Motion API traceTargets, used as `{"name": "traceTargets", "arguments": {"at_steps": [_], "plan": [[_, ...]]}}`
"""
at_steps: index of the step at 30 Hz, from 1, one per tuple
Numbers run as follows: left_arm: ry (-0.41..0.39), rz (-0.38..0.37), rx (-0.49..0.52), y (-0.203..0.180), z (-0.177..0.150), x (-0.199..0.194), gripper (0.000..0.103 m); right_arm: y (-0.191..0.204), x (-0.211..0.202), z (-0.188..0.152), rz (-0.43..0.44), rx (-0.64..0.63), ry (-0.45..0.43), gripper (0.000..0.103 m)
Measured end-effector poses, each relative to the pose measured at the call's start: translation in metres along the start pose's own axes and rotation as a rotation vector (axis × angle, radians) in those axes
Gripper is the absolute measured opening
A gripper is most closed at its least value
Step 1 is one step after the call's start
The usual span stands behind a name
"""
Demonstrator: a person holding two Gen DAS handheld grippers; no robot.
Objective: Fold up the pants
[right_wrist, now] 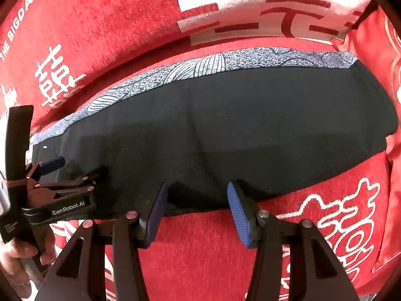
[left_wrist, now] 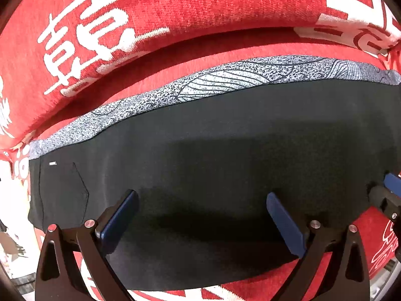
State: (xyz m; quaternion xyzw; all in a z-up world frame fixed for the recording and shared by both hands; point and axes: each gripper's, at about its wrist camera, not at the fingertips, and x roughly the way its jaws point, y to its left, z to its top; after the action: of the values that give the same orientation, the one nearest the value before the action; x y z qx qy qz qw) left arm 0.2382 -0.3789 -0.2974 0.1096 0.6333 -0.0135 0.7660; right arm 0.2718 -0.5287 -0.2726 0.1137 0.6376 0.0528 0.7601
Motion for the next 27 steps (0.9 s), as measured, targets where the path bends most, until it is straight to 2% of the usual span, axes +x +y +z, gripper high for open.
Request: {"name": "traceTargets", "arguments": {"at_steps": [9,27], "plan": [[0.005,-0.014,0.029,-0.017,0.011,-0.015,0.103,-0.010,-0.006,-0.002,0.032,0.024,-0.008,0.054],[-0.043,-0.055,0.130,-0.095,0.040,-0.044,0.103,-0.051,-0.026,-0.007,0.015,0.109,-0.036,0.055]]}}
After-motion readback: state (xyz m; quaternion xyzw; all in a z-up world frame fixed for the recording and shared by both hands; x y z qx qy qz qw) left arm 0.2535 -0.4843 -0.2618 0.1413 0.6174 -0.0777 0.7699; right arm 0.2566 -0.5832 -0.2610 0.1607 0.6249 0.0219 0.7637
